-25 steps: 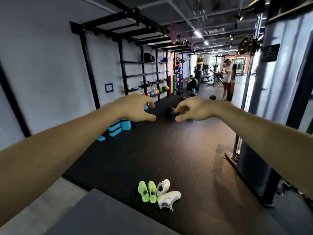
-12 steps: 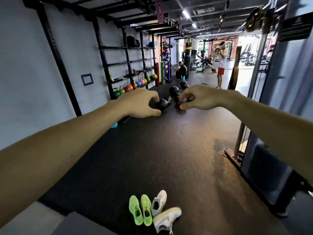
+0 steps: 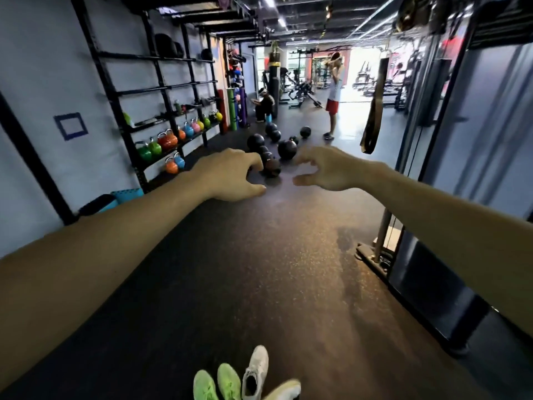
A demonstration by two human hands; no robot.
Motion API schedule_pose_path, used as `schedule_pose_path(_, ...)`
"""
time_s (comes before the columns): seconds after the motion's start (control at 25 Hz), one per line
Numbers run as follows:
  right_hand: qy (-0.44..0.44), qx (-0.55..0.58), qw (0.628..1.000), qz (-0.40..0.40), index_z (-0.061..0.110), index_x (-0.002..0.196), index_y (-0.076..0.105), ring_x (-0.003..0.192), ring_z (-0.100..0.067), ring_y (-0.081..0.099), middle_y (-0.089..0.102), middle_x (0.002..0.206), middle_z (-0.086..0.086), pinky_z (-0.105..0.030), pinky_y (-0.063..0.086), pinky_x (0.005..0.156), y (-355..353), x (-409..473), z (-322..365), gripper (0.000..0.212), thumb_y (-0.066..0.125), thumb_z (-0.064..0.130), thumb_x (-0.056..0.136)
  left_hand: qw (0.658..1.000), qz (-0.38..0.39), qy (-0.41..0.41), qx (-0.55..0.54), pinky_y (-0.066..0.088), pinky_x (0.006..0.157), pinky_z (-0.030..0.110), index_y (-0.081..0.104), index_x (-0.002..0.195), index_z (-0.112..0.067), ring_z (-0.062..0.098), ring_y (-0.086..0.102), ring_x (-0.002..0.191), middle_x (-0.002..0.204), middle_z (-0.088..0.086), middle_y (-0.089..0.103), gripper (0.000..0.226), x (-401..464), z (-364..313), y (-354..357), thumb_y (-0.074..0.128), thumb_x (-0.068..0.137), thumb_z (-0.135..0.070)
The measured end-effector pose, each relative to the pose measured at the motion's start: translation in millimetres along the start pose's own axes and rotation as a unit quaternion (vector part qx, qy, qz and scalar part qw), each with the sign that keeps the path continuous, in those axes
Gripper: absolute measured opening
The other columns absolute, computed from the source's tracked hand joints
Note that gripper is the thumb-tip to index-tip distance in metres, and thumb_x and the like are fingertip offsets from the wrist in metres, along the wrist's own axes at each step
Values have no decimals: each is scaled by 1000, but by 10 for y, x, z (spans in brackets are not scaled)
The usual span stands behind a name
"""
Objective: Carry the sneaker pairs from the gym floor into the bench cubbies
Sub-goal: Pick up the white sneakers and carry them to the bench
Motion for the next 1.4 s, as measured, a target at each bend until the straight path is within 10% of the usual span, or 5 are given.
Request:
schedule_pose_path(0.2,94,1,995,-21,13,133,47,123,-25,45,49,137,-8,-25,30,88,316,720,-217,56,59,43,88,997,10,65,-36,48,85,41,47,125,-33,20,53,108,127,-3,52,58,875,604,365,58,77,-64)
schedule_pose_path(0.64,244,39,968,40,22,138,41,124,-29,44,44,140,-7,-45,41,100,2433,1209,-1080,58,56,47,88,979,128,69,-141,46,88,41,44,127,-35,19,52,110,129,-4,48,58,1630,1001,2633,57,78,-64)
schedule_pose_path(1.4,350,188,899,184,23,143,30,129,-28,35,40,143,-5,-47,36,102,9340,-862,-1908,60,49,47,92,901,400,3,-168,46,90,45,38,136,-25,25,51,117,134,0,50,76,-377,685,9516,64,73,-58)
Point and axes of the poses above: each hand's wrist, its own x-axis towards the middle knuckle, its own y-axis out of the palm, z = x × y, the point moved 2 cm from there along x, towards the middle knuckle
